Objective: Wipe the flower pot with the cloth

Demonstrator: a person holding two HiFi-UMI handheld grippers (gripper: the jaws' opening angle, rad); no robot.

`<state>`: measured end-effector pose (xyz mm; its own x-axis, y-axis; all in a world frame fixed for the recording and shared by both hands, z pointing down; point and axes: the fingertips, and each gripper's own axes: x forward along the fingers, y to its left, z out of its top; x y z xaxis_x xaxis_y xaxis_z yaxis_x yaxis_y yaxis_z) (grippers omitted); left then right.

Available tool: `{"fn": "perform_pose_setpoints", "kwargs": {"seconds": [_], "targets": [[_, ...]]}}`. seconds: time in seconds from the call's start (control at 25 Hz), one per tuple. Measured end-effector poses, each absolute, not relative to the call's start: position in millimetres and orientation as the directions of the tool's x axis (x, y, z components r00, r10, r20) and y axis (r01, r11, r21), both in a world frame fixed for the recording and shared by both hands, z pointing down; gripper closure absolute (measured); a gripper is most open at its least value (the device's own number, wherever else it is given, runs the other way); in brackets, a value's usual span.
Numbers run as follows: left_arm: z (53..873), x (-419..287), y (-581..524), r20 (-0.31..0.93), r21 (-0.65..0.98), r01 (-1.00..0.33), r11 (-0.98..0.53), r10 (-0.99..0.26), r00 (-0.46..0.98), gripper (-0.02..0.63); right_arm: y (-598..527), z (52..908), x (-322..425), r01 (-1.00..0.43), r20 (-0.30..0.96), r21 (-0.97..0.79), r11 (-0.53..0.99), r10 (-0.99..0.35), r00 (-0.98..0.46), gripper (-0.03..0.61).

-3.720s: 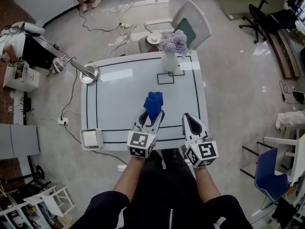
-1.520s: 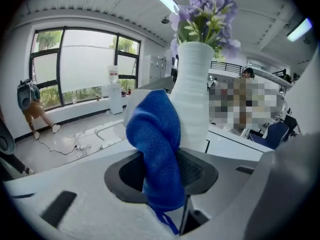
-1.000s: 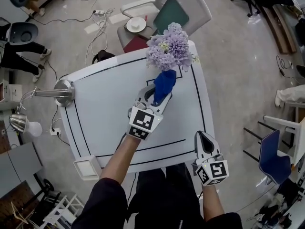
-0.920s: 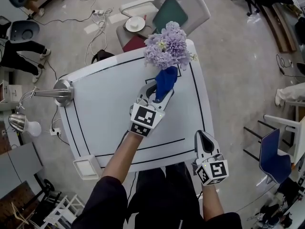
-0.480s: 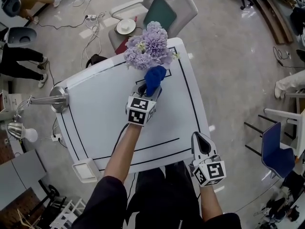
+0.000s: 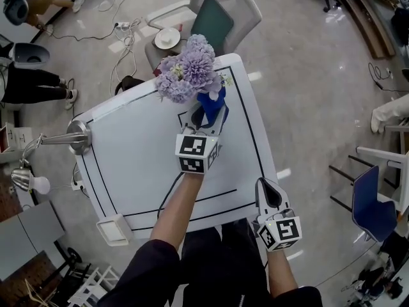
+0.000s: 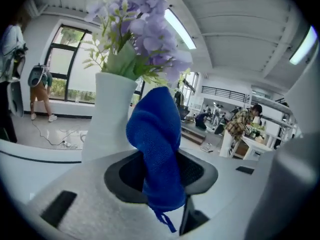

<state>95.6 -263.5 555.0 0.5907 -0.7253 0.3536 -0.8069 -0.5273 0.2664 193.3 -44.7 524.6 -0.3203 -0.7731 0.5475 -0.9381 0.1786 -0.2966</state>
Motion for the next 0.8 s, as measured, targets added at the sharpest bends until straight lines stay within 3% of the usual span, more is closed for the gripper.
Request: {"fn": "perform_pose_setpoints", "kwargs": {"seconds": [0.44, 0.6, 0.8], "targets": [[624.6, 108.6, -272.3, 0.508, 0.404, -0.841, -0.358, -0.677, 0.532, 0.457, -57.9, 527.5, 211.7, -0.937, 0.554, -0.304, 0.174, -0.768, -0.323, 0.569], [628.6, 106.6, -262.1, 0.522, 0.405, -0.831, -0.380, -0.651, 0.552, 0.457, -63.7, 525.3, 205.2, -0.931, 0.549, -0.309, 0.194, -0.763, -0.342, 0.569], [583.8, 91.6, -236.5, 0.431, 0.320, -0.798, -0.511, -0.671, 0.603, 0.457, -68.0, 521.1, 187.9, -0.923, 0.537, -0.315, 0.222, -0.760, -0.366, 0.569]]}}
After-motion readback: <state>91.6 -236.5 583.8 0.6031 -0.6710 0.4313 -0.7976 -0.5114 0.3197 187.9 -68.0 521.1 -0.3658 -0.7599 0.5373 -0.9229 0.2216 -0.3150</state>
